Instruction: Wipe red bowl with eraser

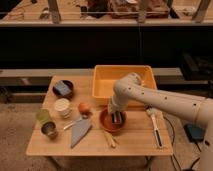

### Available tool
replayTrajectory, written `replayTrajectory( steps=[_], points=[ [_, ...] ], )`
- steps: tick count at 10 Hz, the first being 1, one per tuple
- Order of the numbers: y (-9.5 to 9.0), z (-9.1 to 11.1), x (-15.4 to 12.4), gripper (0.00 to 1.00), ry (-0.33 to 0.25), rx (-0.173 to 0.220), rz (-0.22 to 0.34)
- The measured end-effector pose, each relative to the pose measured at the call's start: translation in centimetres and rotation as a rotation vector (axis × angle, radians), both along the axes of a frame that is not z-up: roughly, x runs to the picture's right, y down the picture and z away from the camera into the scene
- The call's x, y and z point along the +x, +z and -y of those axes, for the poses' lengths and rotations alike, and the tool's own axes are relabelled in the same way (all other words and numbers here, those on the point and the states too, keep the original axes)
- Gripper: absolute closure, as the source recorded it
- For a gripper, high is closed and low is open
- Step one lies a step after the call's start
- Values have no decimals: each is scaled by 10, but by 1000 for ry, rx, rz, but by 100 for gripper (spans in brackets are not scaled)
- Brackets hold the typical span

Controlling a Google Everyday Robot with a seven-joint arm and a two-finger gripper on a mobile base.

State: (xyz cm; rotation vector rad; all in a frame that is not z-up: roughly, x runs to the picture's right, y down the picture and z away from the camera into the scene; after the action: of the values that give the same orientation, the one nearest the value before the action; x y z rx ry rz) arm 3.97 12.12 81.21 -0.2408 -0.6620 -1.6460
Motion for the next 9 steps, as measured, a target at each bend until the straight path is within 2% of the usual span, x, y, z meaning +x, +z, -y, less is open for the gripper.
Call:
replayTrajectory(
  steps=[5,9],
  points=[
    [-12,-5,-18,100,-15,2,68],
    [-35,-18,-28,100,-30,14,115]
  ],
)
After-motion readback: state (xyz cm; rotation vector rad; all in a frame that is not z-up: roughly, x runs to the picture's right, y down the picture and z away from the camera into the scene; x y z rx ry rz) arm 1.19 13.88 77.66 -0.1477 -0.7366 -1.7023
